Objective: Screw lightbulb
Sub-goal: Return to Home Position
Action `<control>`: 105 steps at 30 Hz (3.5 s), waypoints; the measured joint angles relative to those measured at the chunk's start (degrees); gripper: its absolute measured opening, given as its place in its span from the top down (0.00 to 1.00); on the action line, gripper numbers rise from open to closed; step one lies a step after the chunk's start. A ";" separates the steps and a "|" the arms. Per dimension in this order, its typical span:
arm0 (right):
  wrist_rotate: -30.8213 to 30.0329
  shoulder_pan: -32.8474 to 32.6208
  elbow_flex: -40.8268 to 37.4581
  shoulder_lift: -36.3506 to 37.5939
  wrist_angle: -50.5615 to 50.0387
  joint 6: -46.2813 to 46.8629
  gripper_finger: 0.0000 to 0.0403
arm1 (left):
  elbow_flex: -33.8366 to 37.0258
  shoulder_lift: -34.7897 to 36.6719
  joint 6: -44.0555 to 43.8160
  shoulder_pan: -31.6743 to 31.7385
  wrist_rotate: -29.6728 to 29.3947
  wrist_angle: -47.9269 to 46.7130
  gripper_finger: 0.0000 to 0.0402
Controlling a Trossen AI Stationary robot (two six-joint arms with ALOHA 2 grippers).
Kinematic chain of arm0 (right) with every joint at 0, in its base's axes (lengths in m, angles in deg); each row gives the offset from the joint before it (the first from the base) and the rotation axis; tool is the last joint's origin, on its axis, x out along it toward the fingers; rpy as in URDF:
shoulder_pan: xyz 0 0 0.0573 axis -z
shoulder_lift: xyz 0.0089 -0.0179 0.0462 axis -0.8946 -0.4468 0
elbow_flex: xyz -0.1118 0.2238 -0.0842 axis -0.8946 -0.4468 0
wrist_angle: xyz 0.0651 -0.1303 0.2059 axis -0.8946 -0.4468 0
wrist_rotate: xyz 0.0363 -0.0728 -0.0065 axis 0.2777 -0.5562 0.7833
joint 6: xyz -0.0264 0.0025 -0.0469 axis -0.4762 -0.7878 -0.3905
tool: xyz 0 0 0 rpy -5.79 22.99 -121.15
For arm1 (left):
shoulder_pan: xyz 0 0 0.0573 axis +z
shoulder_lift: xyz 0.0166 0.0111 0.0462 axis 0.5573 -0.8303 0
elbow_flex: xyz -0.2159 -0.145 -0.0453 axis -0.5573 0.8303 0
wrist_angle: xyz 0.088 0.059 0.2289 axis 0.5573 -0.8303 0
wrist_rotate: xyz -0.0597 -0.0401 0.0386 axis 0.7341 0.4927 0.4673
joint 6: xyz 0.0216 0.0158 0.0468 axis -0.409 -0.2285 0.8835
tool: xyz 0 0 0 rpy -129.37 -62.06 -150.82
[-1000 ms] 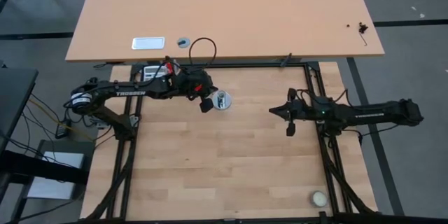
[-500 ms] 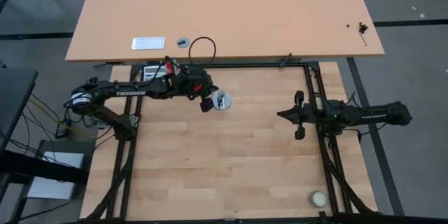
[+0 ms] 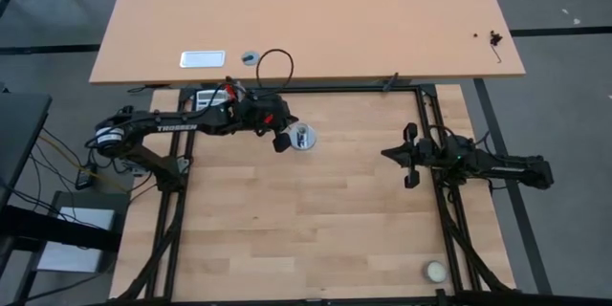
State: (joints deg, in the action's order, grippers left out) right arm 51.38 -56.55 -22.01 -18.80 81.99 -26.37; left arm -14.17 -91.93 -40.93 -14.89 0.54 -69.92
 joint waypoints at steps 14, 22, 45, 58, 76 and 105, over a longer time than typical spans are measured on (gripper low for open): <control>-0.59 0.03 0.00 -0.32 -1.62 0.40 1.00 | 6.87 7.09 0.13 -1.03 0.30 9.32 1.00; -1.30 0.03 0.00 -0.27 -1.53 -0.18 0.99 | 15.27 15.54 -0.04 -1.04 2.36 13.69 1.00; -0.33 3.83 0.00 -0.99 -1.62 1.78 0.99 | 40.10 45.03 -2.49 -1.55 2.92 18.45 1.00; -0.24 6.06 0.00 -1.65 -1.72 2.76 0.99 | 51.62 55.74 -4.87 -4.00 2.67 20.88 1.00; -0.20 8.81 0.00 -2.33 -1.73 3.67 0.99 | 55.19 68.60 -6.71 -4.50 -6.07 6.64 1.00; 1.93 11.55 1.68 -2.44 -5.74 2.56 0.99 | 55.19 78.13 -8.85 -4.50 -4.75 4.31 1.00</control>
State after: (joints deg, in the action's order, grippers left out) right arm 53.31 -45.01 -20.33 -21.24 76.25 -23.81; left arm 41.02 -13.80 -49.78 -19.39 -4.21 -65.61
